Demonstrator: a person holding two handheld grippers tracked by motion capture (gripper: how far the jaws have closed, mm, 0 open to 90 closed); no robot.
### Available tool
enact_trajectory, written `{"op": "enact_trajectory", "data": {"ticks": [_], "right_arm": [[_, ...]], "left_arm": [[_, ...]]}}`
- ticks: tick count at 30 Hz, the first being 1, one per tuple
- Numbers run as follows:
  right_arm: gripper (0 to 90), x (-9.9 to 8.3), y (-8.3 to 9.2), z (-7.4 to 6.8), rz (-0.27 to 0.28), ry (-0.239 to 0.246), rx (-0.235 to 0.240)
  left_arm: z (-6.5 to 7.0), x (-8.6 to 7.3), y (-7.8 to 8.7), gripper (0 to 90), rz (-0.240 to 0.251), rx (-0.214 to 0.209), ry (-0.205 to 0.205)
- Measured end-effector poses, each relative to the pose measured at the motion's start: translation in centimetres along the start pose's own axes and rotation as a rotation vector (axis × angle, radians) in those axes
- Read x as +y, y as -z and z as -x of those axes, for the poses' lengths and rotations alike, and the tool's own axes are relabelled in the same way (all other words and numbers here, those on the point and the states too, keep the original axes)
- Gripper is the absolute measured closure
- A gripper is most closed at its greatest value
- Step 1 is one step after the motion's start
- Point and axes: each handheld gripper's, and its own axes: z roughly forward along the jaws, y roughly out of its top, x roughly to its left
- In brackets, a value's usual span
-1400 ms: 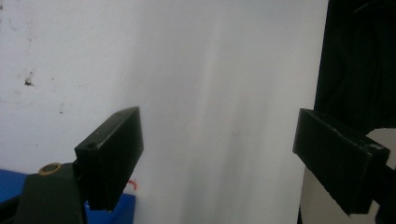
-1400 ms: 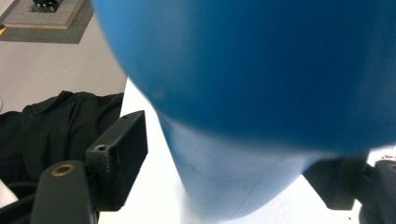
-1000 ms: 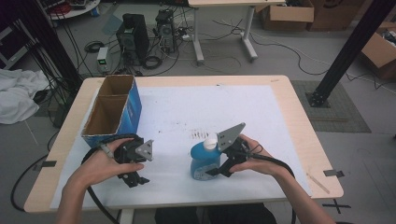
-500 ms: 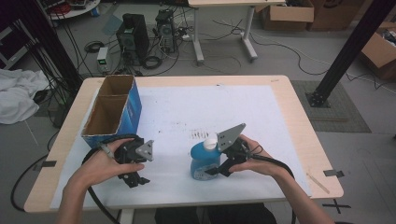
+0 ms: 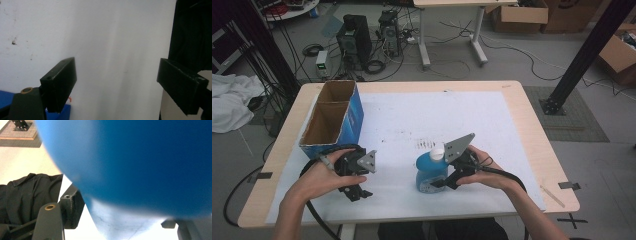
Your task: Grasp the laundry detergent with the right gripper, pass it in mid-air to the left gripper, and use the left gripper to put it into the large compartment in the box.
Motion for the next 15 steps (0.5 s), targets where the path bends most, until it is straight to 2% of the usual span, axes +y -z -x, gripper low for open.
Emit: {"op": "enact_trajectory", "data": {"ticks": [8, 15], "right_arm": [[41.6, -0.05, -0.15, 0.09, 0.014, -0.005, -0.005], [42.6, -0.04, -0.29, 0.1, 0.019, 0.005, -0.005]], "left_arm": [[0.11, 0.01, -0.03, 16.8, 0.007, 0.002, 0.001], [0.14, 0.01, -0.07, 16.8, 0.006, 0.002, 0.001]]}}
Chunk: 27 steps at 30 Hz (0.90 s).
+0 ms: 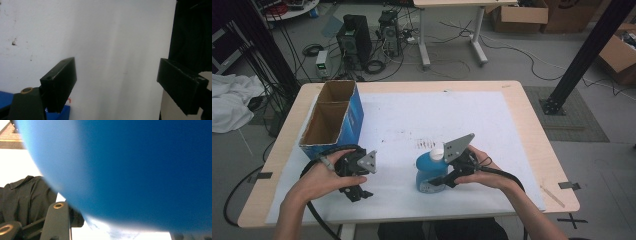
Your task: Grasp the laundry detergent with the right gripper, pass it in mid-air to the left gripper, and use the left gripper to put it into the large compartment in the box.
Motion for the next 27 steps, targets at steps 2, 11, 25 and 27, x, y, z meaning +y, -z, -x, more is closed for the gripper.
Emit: {"op": "enact_trajectory", "data": {"ticks": [2, 11, 25, 27], "right_arm": [[42.9, 0.0, 0.0, 0.0, 0.0, 0.006, 0.001], [44.3, -0.1, 0.0, 0.0, 0.014, 0.026, 0.003], [45.0, -0.1, 0.0, 0.0, 0.015, 0.035, 0.003], [45.2, -0.1, 0.1, -0.1, 0.016, 0.032, 0.004]], "left_arm": [[0.0, 0.0, 0.0, 16.8, 0.002, 0.004, -0.002], [-0.2, 0.5, 0.3, 16.8, 0.014, 0.011, 0.001], [-0.3, 1.6, 1.2, 16.8, 0.034, 0.019, 0.018], [-0.2, 2.1, 1.5, 16.8, 0.042, 0.019, 0.016]]}}
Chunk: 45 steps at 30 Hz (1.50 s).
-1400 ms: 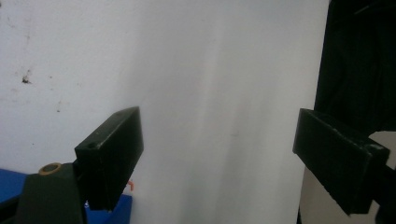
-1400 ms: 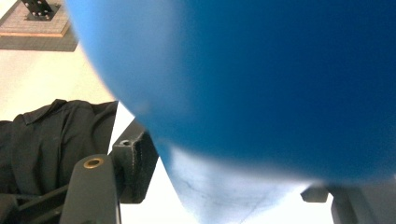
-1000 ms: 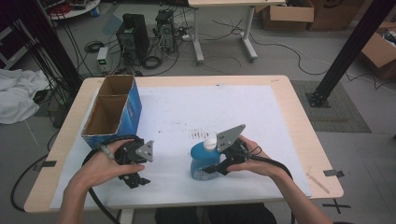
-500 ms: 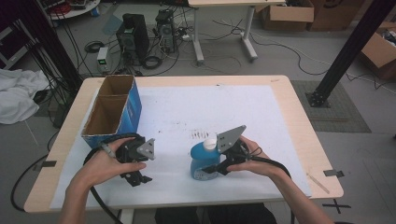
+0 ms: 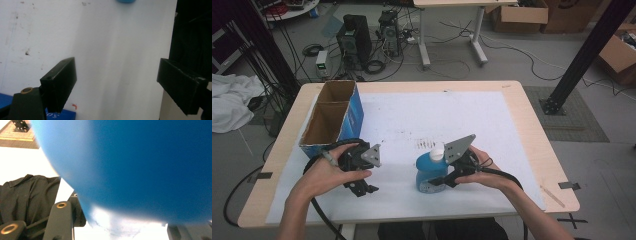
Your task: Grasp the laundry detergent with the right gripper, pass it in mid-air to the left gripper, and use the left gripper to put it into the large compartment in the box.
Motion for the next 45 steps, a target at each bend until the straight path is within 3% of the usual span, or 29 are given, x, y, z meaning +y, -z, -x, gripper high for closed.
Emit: {"op": "enact_trajectory", "data": {"ticks": [7, 15, 21, 27, 34, 45], "right_arm": [[45.9, 0.4, 0.1, 0.3, -0.008, 0.001, -0.013], [46.1, 1.8, 1.5, 2.1, 0.013, -0.007, -0.023], [46.1, 3.2, 2.9, 3.6, 0.028, -0.002, -0.029], [46.0, 4.8, 4.5, 5.5, 0.031, 0.016, -0.038], [46.0, 5.8, 5.6, 7.0, 0.026, 0.024, -0.057], [45.9, 5.6, 5.7, 8.3, 0.034, 0.007, -0.056]], "left_arm": [[-0.3, 2.1, 1.8, 16.8, 0.038, -0.008, -0.005], [-1.7, 5.3, 5.0, 16.8, 0.079, 0.014, -0.011], [-3.9, 8.8, 7.8, 16.8, 0.119, -0.004, 0.031], [-5.9, 11.9, 9.4, 16.8, 0.128, -0.017, 0.015], [-7.7, 14.7, 9.4, 16.5, 0.12, -0.062, -0.011], [-9.1, 18.1, 6.0, 16.6, 0.057, -0.086, -0.035]]}}
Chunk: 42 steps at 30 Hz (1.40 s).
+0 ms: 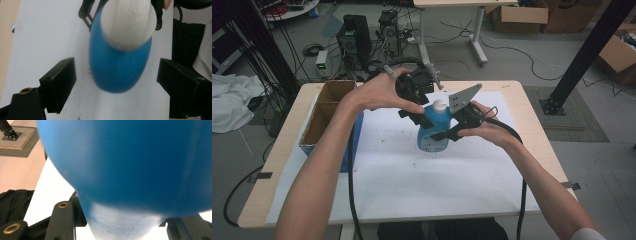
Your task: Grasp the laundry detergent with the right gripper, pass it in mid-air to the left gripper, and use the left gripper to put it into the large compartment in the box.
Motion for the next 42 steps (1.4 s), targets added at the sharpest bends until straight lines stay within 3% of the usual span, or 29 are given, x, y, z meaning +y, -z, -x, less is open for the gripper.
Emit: {"op": "enact_trajectory", "data": {"ticks": [13, 42], "right_arm": [[45.8, -0.2, 0.0, 0.3, -0.003, -0.011, -0.005], [46.2, -0.6, -0.5, 0.3, -0.006, -0.018, -0.014]], "left_arm": [[-0.2, 1.5, -1.9, 16.8, -0.023, -0.02, -0.011], [-0.3, 1.7, -3.3, 28.0, -0.072, 0.009, -0.005]]}}
